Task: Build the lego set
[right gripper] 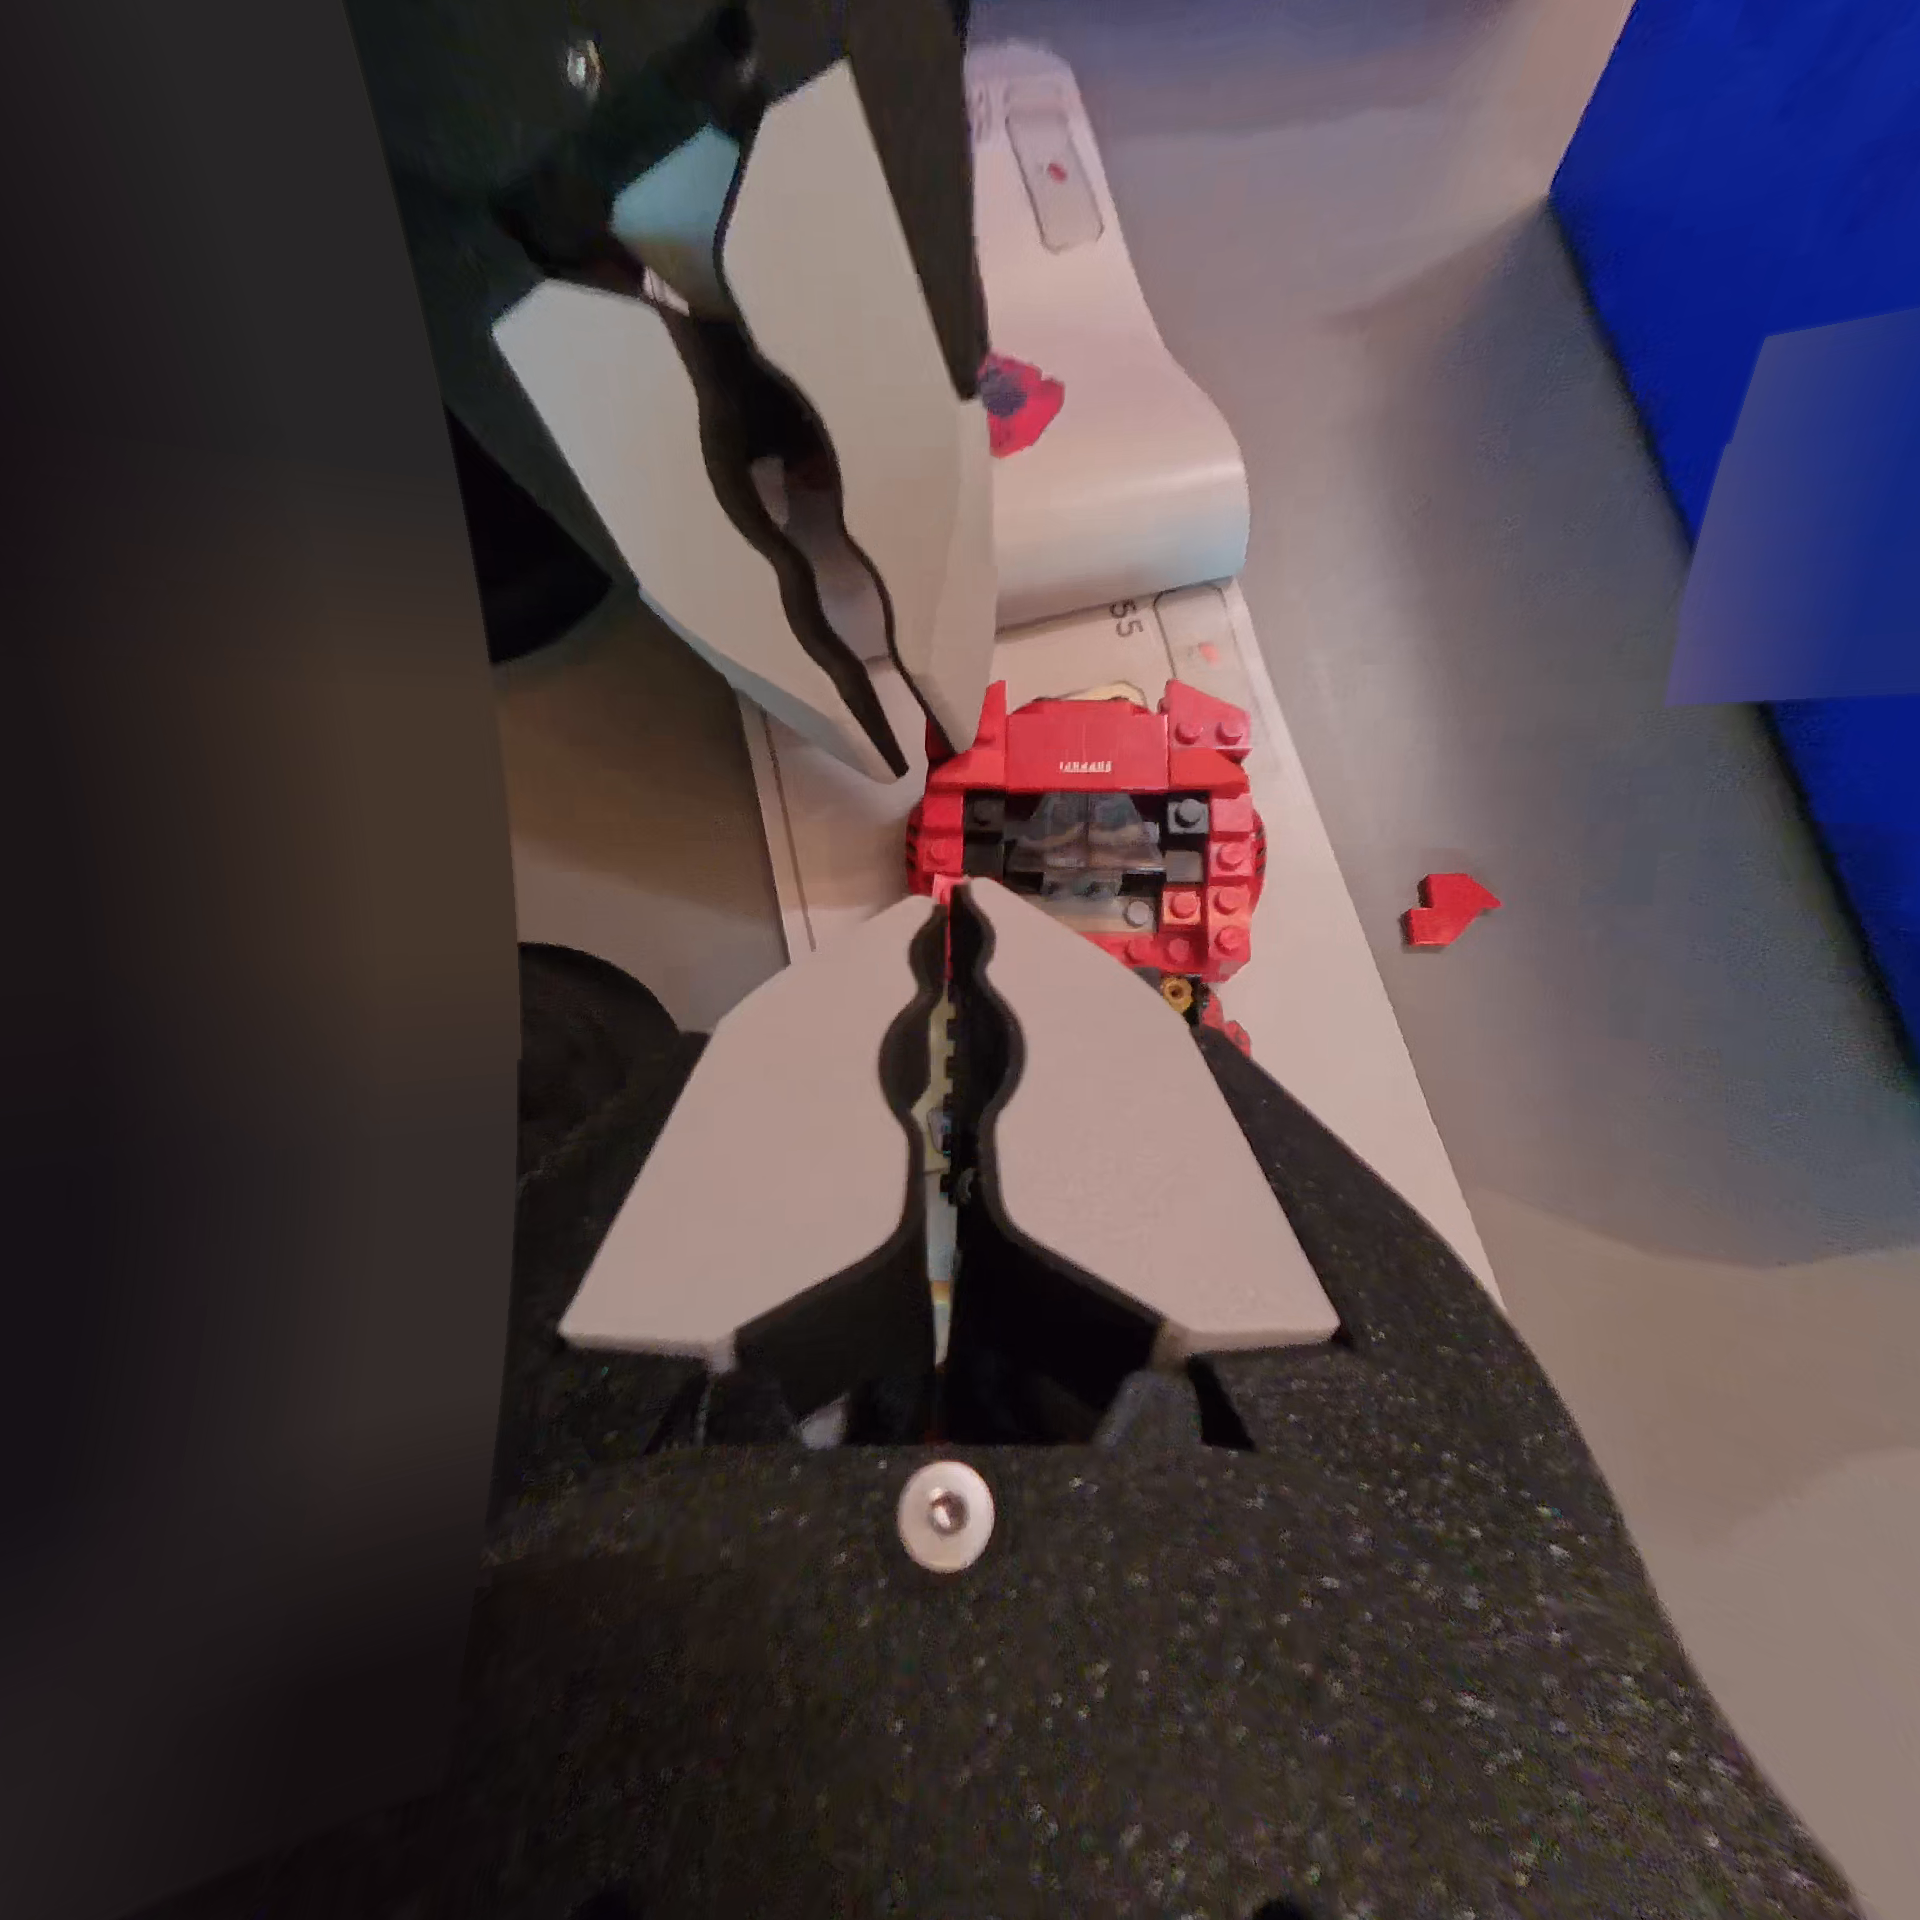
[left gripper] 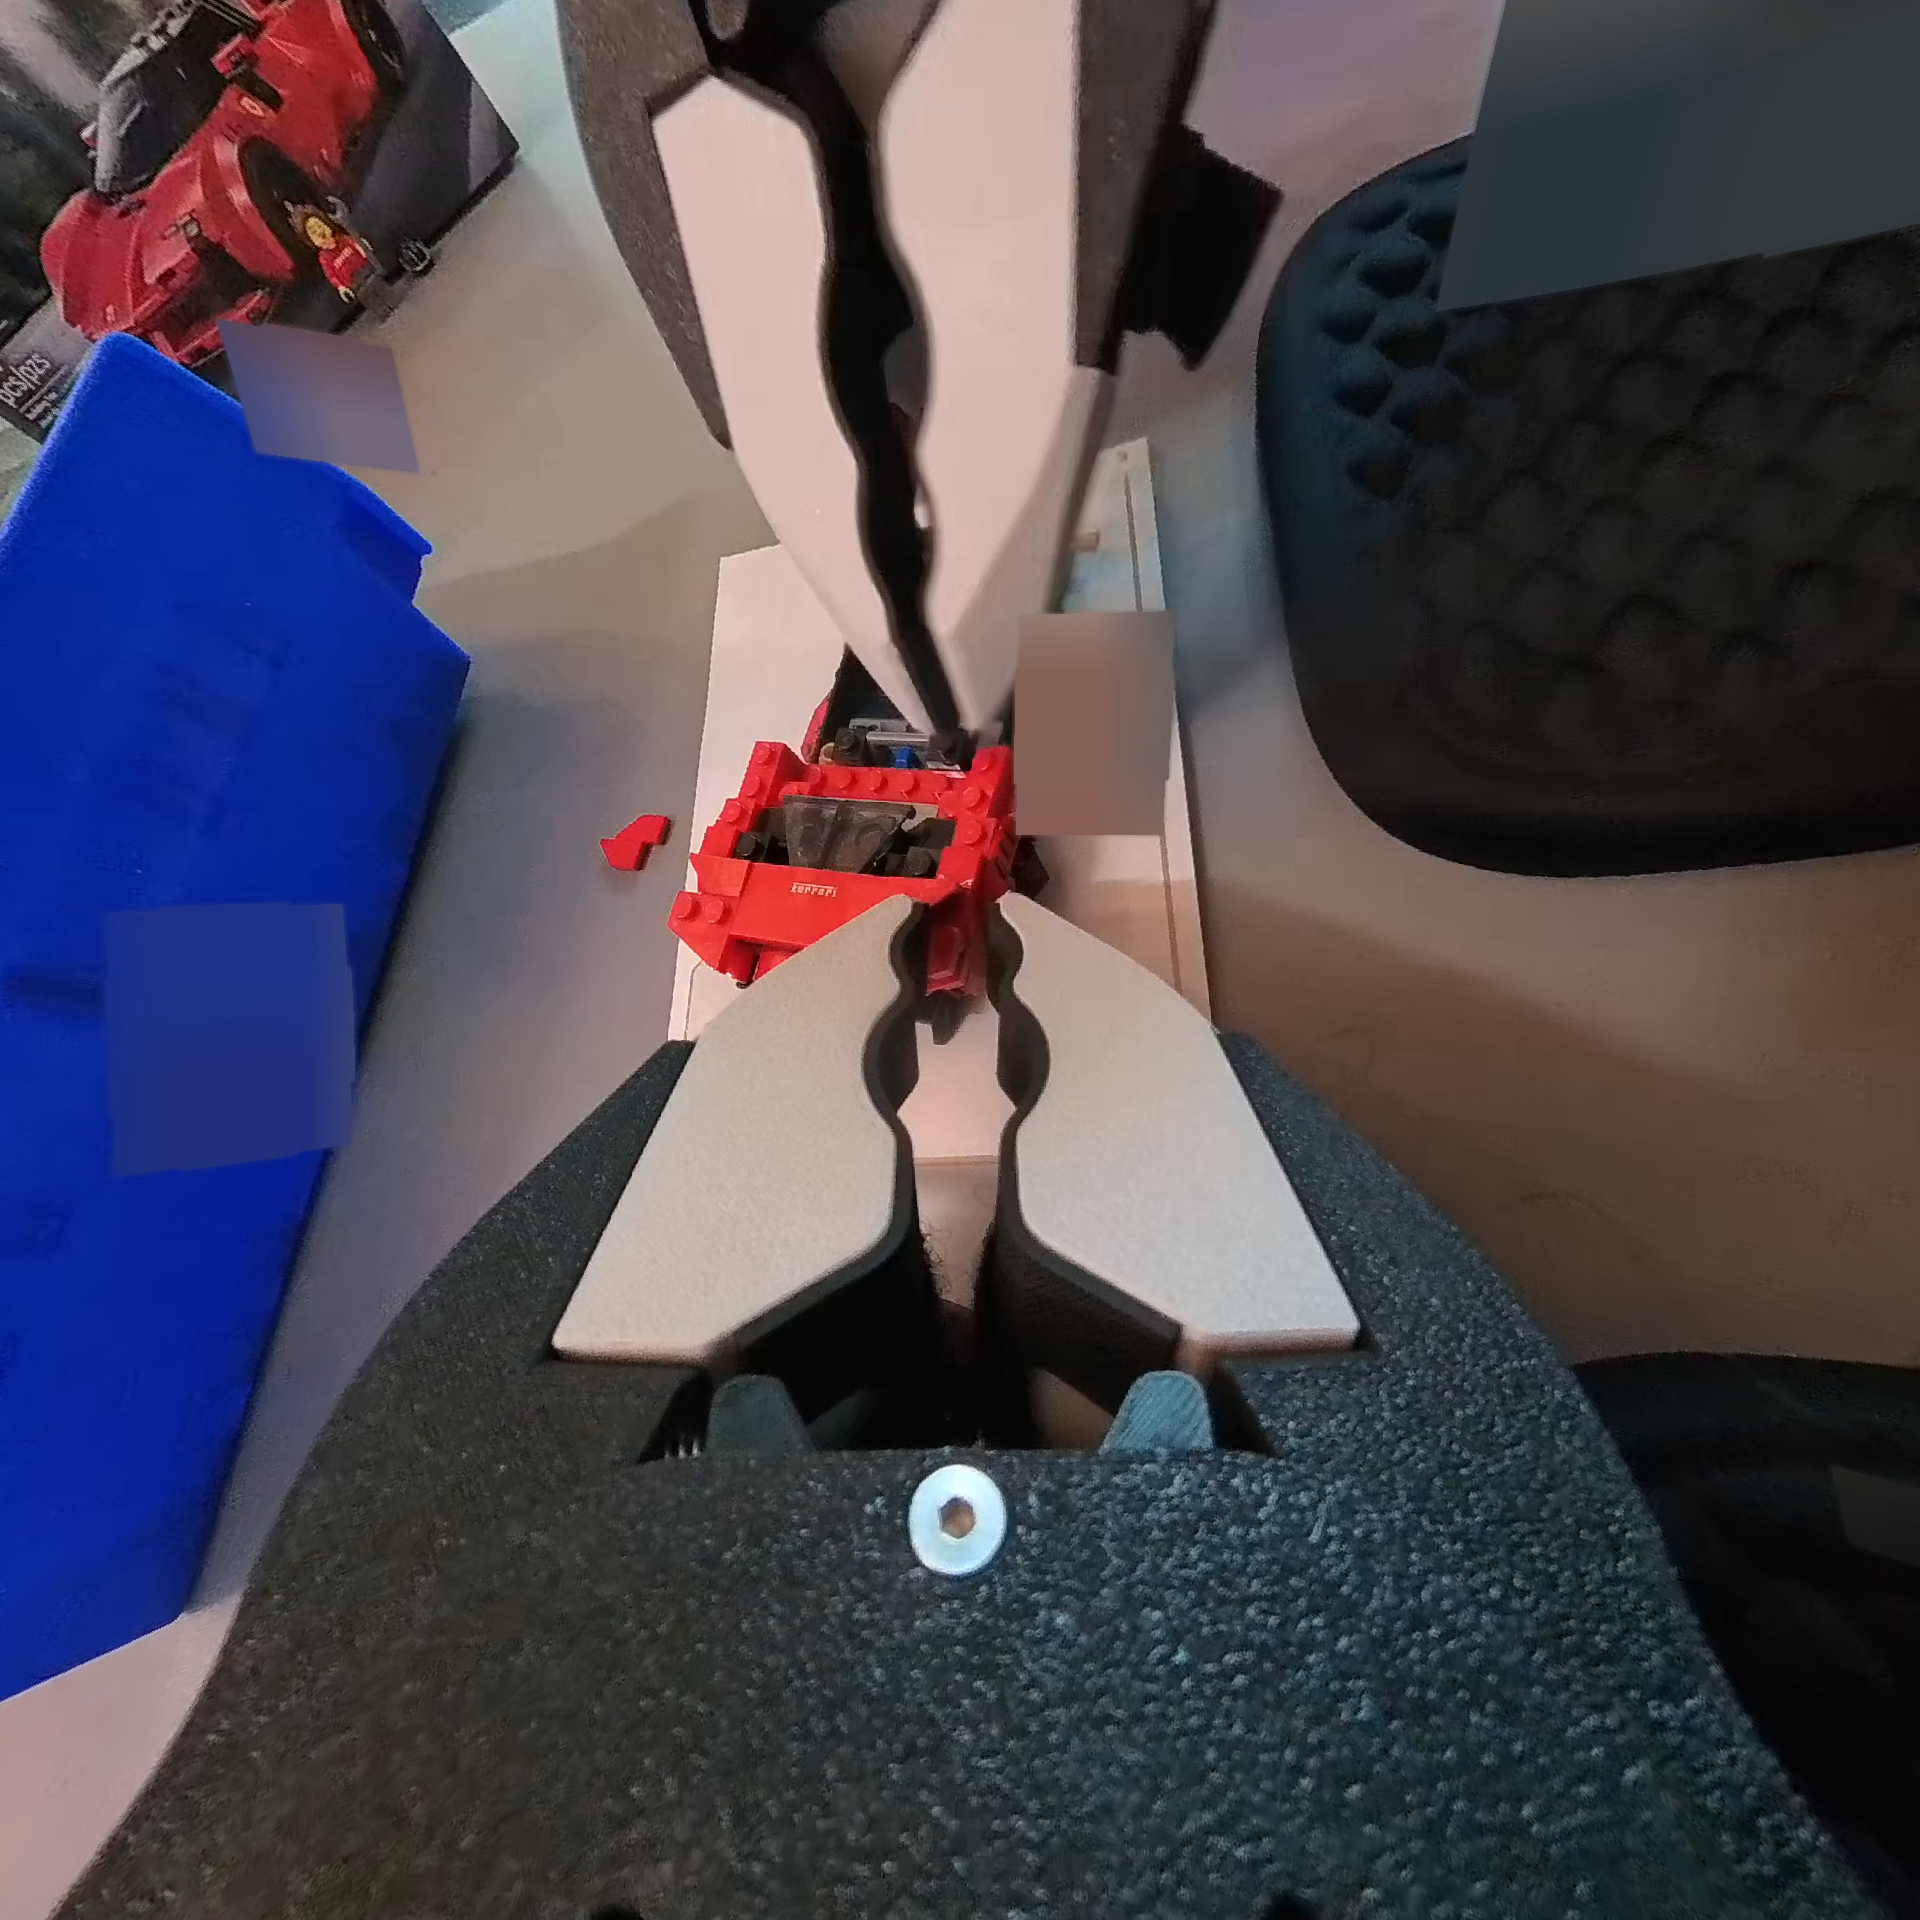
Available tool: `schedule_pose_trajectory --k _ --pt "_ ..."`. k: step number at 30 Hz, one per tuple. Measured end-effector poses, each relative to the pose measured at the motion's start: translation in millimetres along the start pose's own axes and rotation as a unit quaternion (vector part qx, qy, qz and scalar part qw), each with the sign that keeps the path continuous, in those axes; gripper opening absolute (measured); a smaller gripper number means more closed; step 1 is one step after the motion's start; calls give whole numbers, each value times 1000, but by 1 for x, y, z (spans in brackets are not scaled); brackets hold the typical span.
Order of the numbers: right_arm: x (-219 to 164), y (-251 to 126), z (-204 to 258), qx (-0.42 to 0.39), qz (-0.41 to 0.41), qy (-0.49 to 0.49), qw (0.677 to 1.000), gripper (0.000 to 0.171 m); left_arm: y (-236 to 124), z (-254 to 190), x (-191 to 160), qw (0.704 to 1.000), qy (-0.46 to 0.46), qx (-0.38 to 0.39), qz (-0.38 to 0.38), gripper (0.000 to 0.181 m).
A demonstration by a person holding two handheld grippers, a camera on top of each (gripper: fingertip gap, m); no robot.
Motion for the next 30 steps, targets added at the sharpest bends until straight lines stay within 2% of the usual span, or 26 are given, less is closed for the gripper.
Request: schedule_pose_trajectory --k 23,30 --pt "-5 13 0 51 49 48 996 0 0 0 -1 1000 -2 5 1 6" --pt "-4 14 1 49 81 21 995 0 0 0 -1 1000 -12 0 -3 4"
Point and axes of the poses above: each gripper's, where its closed fingertips meet, y out along the fingers, x out of its top, z = x × y across the jaws, the point moved 2 cm from there along -y, back along the fingers, and after that the axes turned 1 degree about -z, right-handed, at the moved point
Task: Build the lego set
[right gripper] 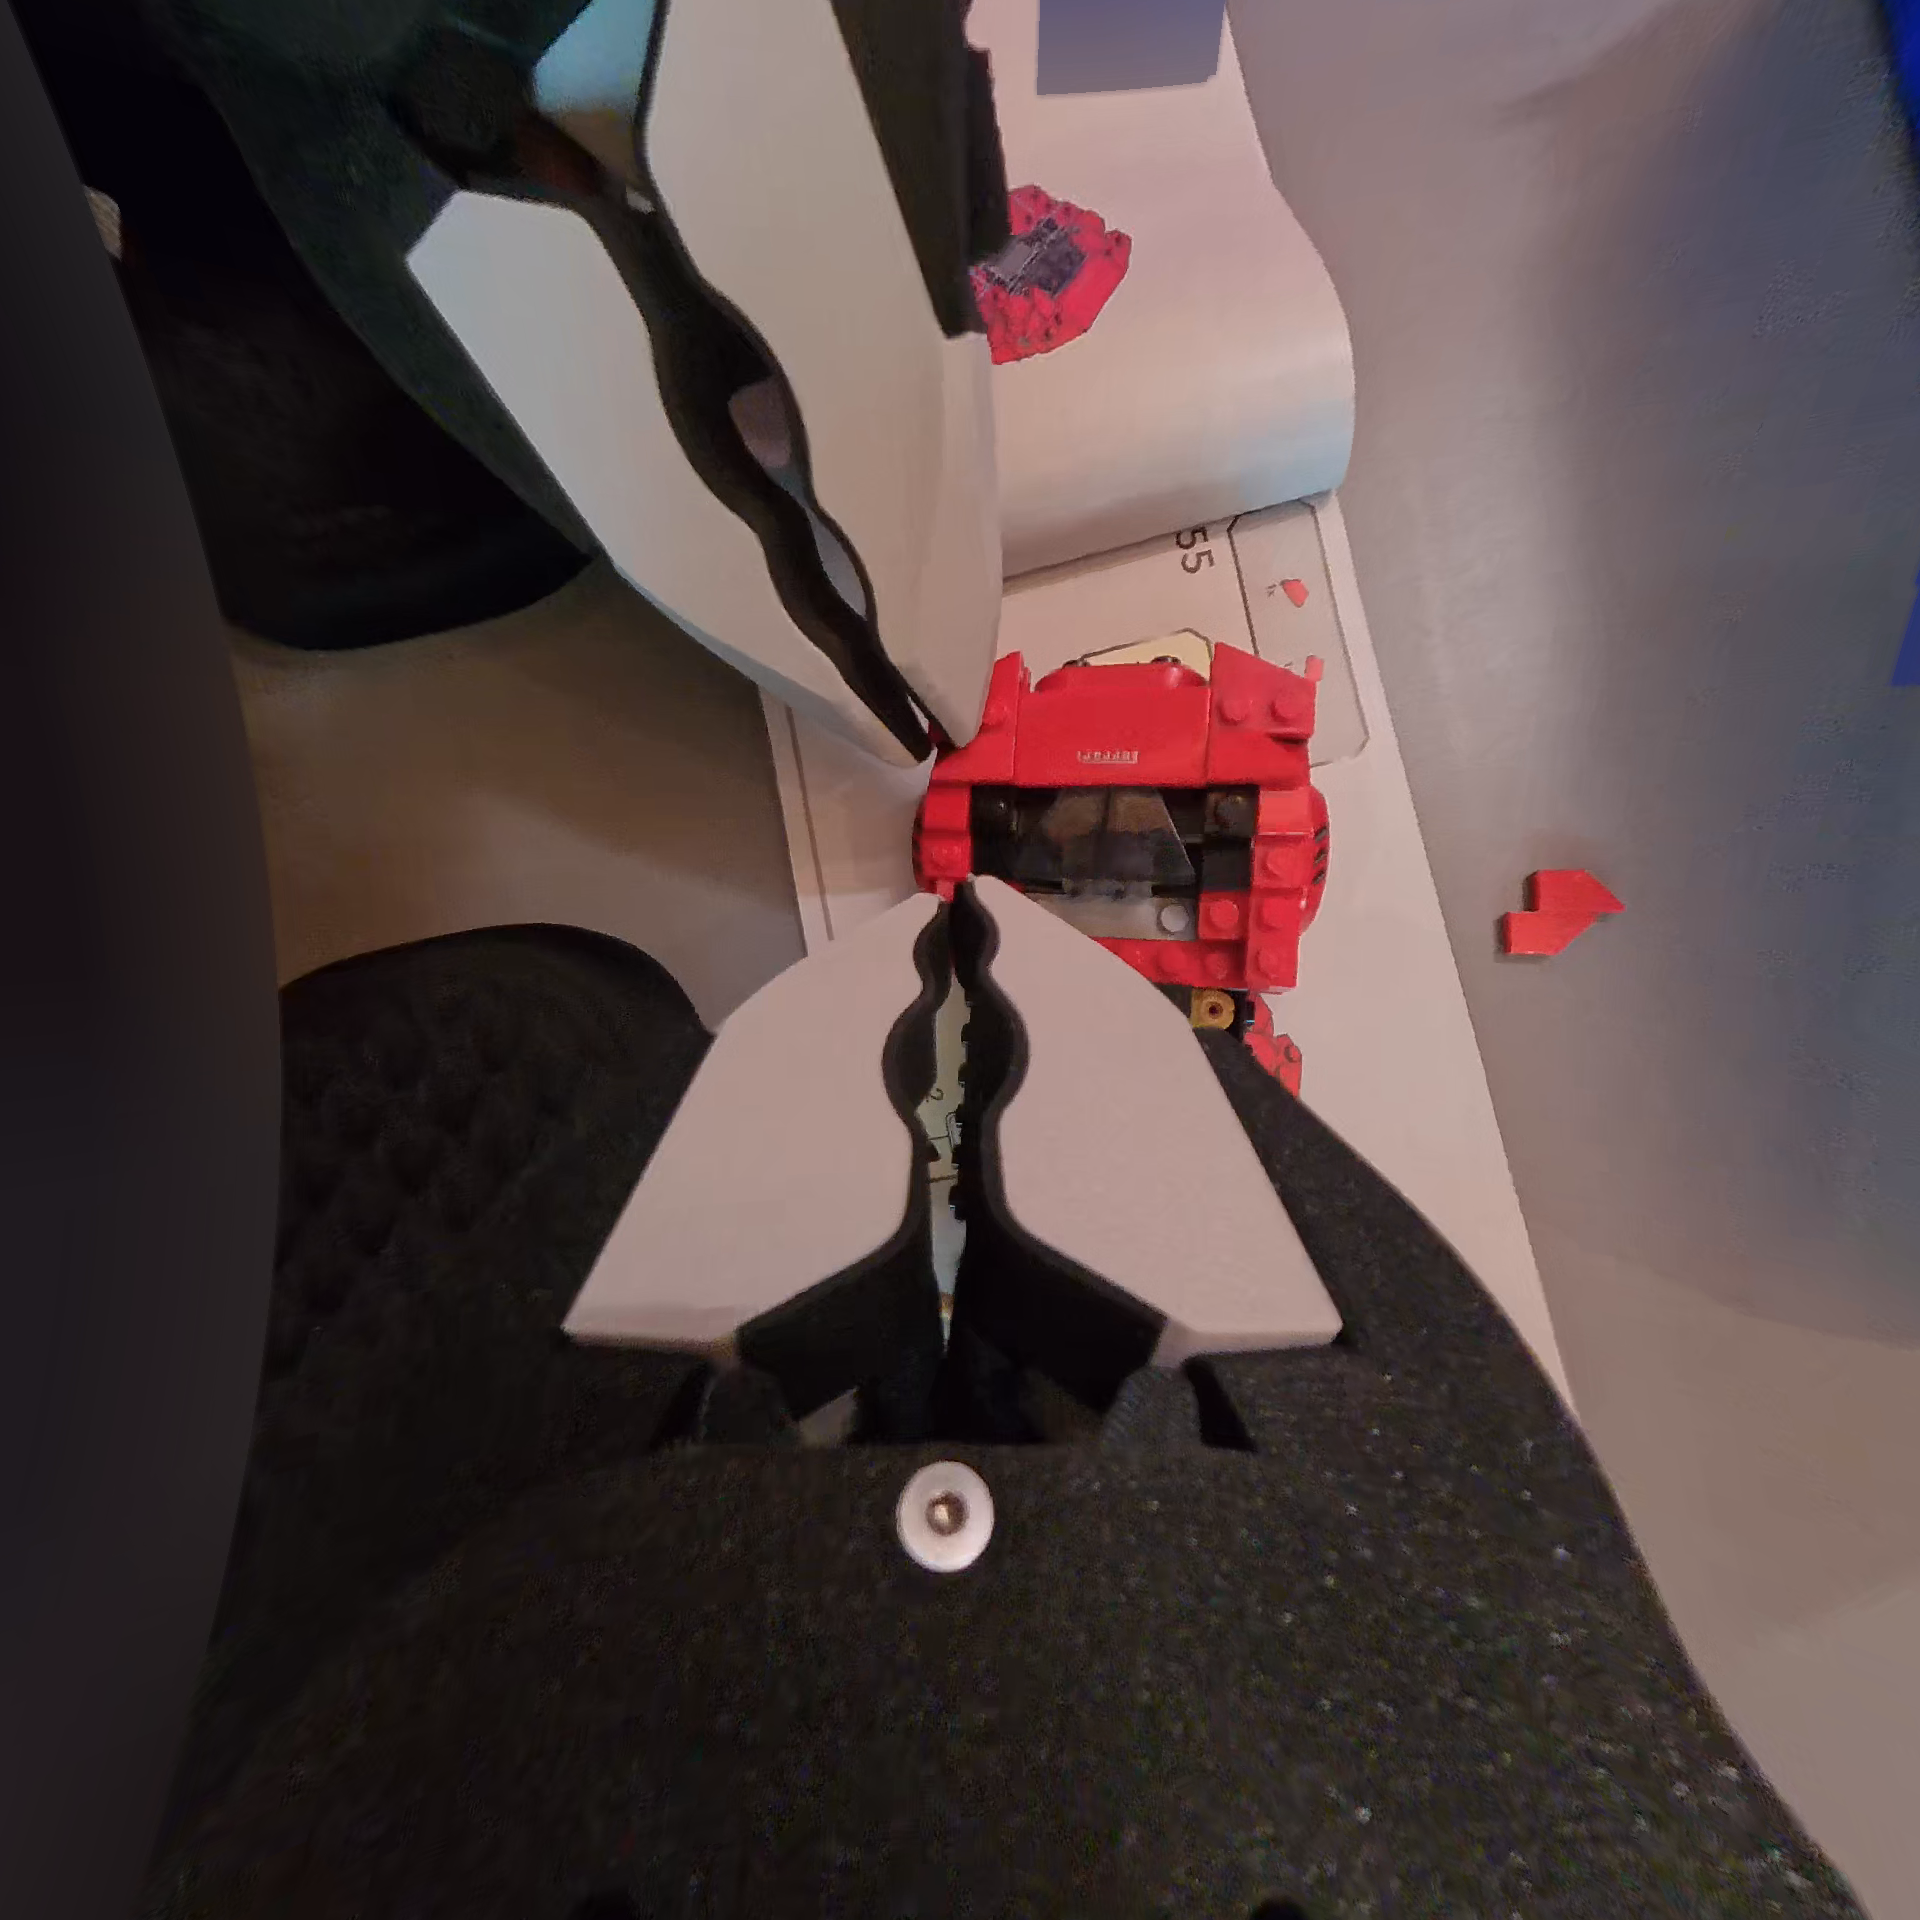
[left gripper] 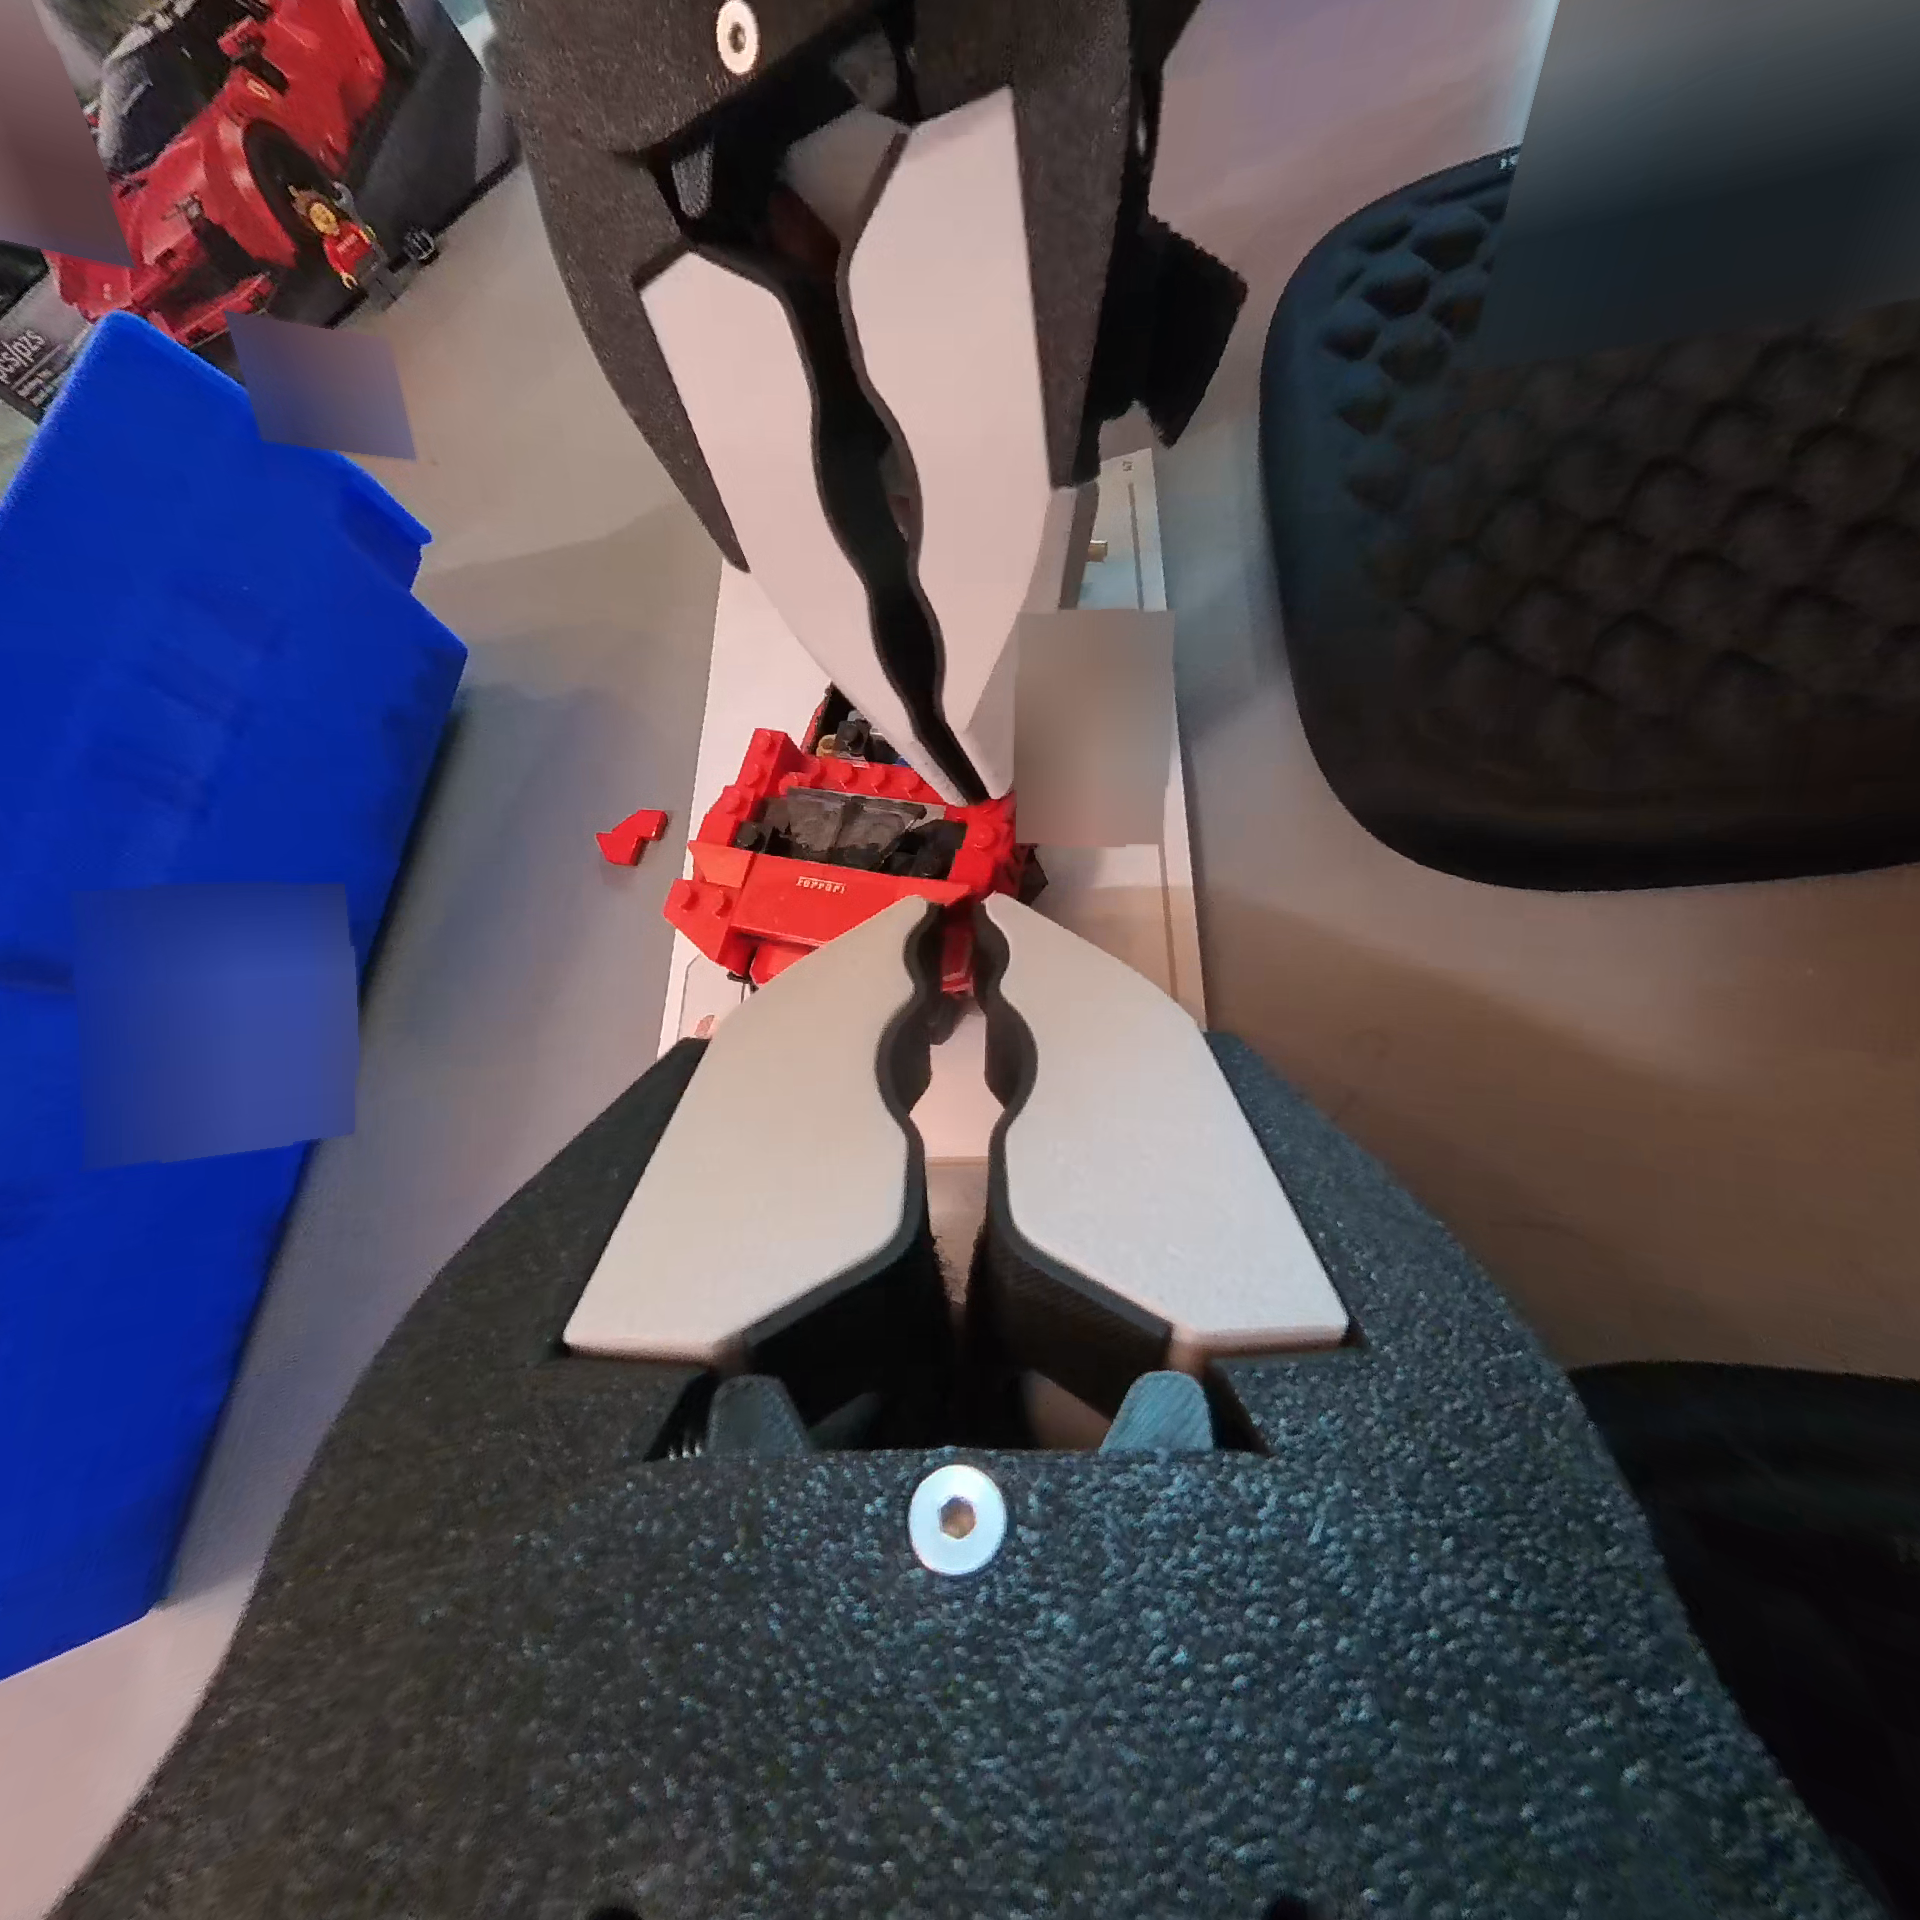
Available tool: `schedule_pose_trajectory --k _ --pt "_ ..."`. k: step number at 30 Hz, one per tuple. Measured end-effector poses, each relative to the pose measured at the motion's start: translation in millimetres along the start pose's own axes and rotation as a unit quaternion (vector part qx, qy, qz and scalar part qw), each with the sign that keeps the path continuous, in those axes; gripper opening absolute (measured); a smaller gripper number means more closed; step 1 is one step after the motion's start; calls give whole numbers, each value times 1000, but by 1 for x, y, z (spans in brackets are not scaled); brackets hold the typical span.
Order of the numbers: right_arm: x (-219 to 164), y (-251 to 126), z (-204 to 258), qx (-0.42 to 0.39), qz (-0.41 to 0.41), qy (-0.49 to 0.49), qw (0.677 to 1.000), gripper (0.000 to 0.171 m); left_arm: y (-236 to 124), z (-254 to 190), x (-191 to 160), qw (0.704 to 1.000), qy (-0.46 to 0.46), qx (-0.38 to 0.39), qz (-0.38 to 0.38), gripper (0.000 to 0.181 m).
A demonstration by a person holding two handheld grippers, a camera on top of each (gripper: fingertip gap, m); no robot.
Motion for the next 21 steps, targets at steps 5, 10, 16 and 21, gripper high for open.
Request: schedule_pose_trajectory --k 5,10,16,21 --pt "2 -1 -1 -41 23 -82 996 0 1 2 0 1000 2 9 2 4" --pt "2 -1 -1 -49 14 -96 994 0 1 2 0 1000 -3 12 4 4" --pt "1 -2 1 -38 11 -93 995 0 2 2 0 1000 -2 17 9 4" --pt "-1 -9 -3 -39 -6 -62 997 9 2 2 0 1000 2 19 9 5"
Point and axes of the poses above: each gripper's, where its closed fingertips meet, y out along the fingers, x out of its top, z = x × y across the jaws, the point moved 2 cm from there along -y, back along the fingers, and after that the axes turned 1 degree about -z, right-handed, at the moved point
